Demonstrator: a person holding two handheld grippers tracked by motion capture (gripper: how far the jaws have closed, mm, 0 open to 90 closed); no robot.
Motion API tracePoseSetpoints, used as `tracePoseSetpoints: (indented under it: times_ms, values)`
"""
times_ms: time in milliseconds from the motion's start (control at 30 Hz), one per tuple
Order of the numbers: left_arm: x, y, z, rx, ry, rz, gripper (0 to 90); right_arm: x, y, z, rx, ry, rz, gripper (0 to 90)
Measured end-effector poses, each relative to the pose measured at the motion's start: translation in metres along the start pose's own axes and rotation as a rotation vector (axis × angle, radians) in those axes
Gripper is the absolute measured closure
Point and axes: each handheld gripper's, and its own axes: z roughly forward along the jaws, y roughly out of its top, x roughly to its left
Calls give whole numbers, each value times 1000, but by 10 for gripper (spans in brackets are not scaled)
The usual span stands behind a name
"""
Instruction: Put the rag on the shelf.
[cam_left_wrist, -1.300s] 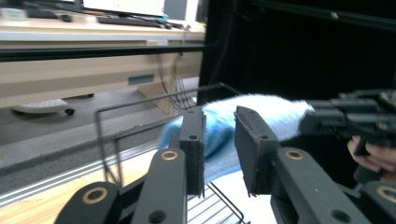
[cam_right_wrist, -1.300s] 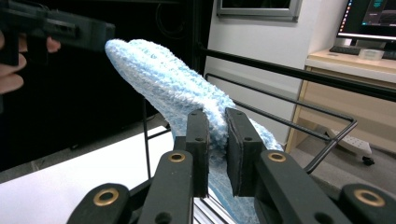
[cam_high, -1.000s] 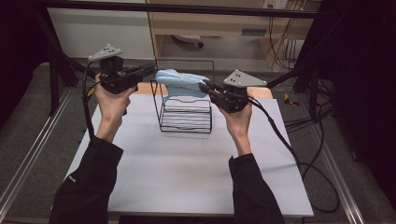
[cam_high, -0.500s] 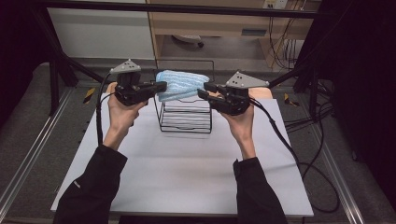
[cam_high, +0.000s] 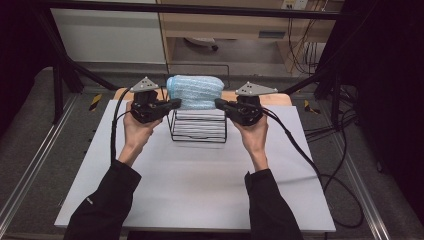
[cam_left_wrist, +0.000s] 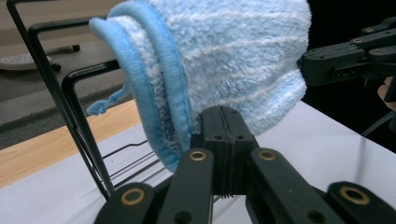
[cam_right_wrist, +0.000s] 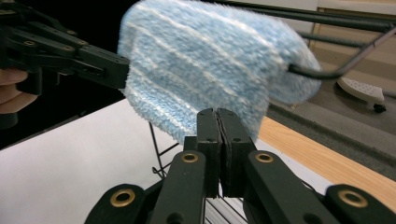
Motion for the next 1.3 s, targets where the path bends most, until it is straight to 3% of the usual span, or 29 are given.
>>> tracePoseSetpoints:
  times_ms: [200,367,467,733,967,1200,1300]
  values:
    - [4,-4,9,-11,34,-2,893,-3,-8,10,-5,-24,0,885]
    - [5,-5,5,-28,18,-8,887,-3,-8,10,-14,-21,-10,844]
    - [3,-5,-3,-43,2,-8,848,-1,-8,4,-29,-10,-25,780]
    - [-2,3,-25,-89,-2,13,722,3,-1,-11,-66,20,-12,641]
    - [-1,6,-35,-86,15,22,608,7,7,-19,-82,35,-10,520]
    - [3,-6,-44,-66,20,32,473,6,7,-32,-87,23,-9,342]
    - [6,-17,-48,-49,23,35,404,4,1,-39,-91,38,17,226]
